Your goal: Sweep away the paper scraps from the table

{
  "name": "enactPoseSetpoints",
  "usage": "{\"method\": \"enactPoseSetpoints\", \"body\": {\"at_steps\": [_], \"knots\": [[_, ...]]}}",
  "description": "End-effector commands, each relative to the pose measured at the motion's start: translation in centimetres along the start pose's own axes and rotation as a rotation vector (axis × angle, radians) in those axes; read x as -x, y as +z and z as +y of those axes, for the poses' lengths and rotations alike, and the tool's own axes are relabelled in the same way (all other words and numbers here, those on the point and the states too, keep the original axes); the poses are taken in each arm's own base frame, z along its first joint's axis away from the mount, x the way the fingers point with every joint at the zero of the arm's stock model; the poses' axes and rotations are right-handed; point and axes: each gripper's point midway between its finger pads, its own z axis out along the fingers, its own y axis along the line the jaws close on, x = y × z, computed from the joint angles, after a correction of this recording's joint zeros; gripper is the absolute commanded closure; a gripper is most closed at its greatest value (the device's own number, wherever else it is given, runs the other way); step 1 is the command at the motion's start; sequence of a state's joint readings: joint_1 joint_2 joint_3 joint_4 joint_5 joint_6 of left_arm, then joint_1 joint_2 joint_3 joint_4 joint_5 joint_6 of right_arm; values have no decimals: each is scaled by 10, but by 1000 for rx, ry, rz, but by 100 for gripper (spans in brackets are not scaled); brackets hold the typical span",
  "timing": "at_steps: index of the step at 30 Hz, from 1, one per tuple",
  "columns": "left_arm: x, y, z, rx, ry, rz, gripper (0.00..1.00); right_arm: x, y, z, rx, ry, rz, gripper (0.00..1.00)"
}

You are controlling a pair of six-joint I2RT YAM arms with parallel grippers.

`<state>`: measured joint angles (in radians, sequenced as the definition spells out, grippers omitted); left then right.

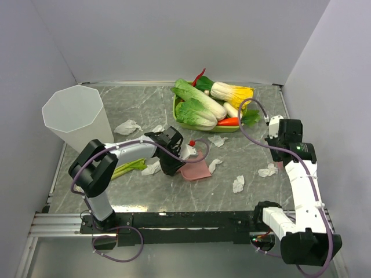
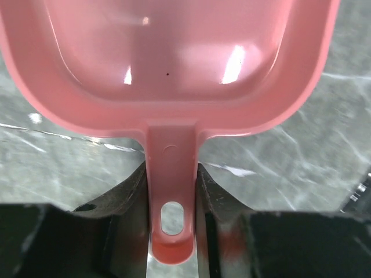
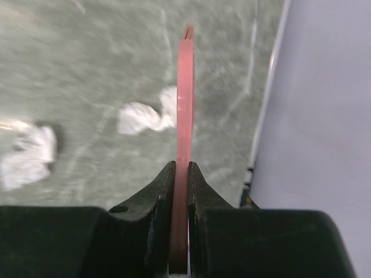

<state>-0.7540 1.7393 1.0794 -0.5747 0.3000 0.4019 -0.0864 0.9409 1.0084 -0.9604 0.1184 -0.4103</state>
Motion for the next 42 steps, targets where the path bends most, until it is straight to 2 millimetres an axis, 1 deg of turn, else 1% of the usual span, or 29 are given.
{"method": "enactPoseSetpoints", "body": {"at_steps": [1, 2, 4, 5, 7, 9, 10, 12, 13, 15, 16, 17, 19, 20, 21, 22, 23, 24, 25, 28, 30, 32, 33, 35, 36, 38, 39, 41, 42], "knots": [[15, -22, -12, -63, 31, -13, 99, -31, 17, -27, -150, -50, 153, 100], [16, -26, -9, -53, 61, -3, 99, -34, 21, -28, -152, -53, 169, 100], [7, -33, -10, -53, 81, 49, 99, -43, 30, -27, -143, -79, 223, 100], [6, -37, -4, -29, 114, 64, 99, -44, 32, -26, -141, -84, 230, 100], [0, -43, -2, -12, 138, 91, 99, -44, 36, -17, -89, -75, 237, 100], [-5, -46, 3, 15, 166, 113, 99, -44, 36, -4, -16, -49, 241, 100], [-9, -47, 3, 17, 171, 127, 99, -34, 37, 12, 80, -25, 211, 100], [-14, -47, 6, 33, 186, 152, 99, -28, 33, 30, 174, 20, 206, 100], [-15, -47, 8, 39, 191, 157, 99, -19, 28, 49, 279, 39, 186, 100], [-18, -45, 8, 39, 203, 166, 99, -12, 18, 71, 400, 80, 175, 100], [-18, -44, 7, 36, 206, 168, 99, -10, 8, 84, 471, 66, 181, 100], [-17, -42, 7, 35, 218, 165, 99, 0, -3, 104, 586, 28, 134, 100], [-16, -41, 6, 31, 228, 158, 99, 11, -21, 121, 669, -41, 88, 100], [-15, -40, 5, 26, 240, 158, 99, 20, -35, 135, 766, -28, 54, 100], [-14, -39, 4, 22, 244, 158, 99, 34, -48, 139, 809, -21, 13, 100], [-15, -37, 4, 18, 248, 165, 99, 40, -54, 145, 863, -10, 9, 100], [-15, -37, 5, 19, 250, 169, 99, 46, -59, 148, 891, -2, -1, 100], [-15, -38, 6, 22, 251, 171, 99, 55, -62, 143, 872, -8, -29, 100], [-15, -38, 7, 24, 252, 175, 99, 60, -60, 138, 843, -20, -46, 100], [-15, -43, 7, 34, 252, 177, 99, 72, -53, 118, 733, -182, -145, 100], [-18, -45, 5, 33, 258, 179, 99, 82, -47, 110, 664, -369, -243, 100], [-23, -46, 4, 31, 260, 190, 99, 93, -47, 105, 601, -545, -357, 100], [-25, -46, 4, 28, 261, 197, 99, 104, -42, 104, 535, -617, -422, 100], [-27, -48, 3, 24, 263, 209, 99, 115, -38, 106, 481, -756, -492, 100], [-28, -48, 3, 24, 262, 215, 99, 119, -33, 114, 484, -808, -512, 100], [-30, -49, 2, 19, 260, 222, 99, 124, -27, 119, 470, -902, -535, 100], [-31, -50, 1, 17, 261, 225, 99, 123, -19, 125, 480, -932, -525, 100], [-33, -50, 1, 15, 264, 231, 99, 128, -12, 133, 465, -1002, -549, 100], [-34, -52, 1, 19, 267, 230, 99, 123, -2, 137, 467, -1022, -535, 100]]}}
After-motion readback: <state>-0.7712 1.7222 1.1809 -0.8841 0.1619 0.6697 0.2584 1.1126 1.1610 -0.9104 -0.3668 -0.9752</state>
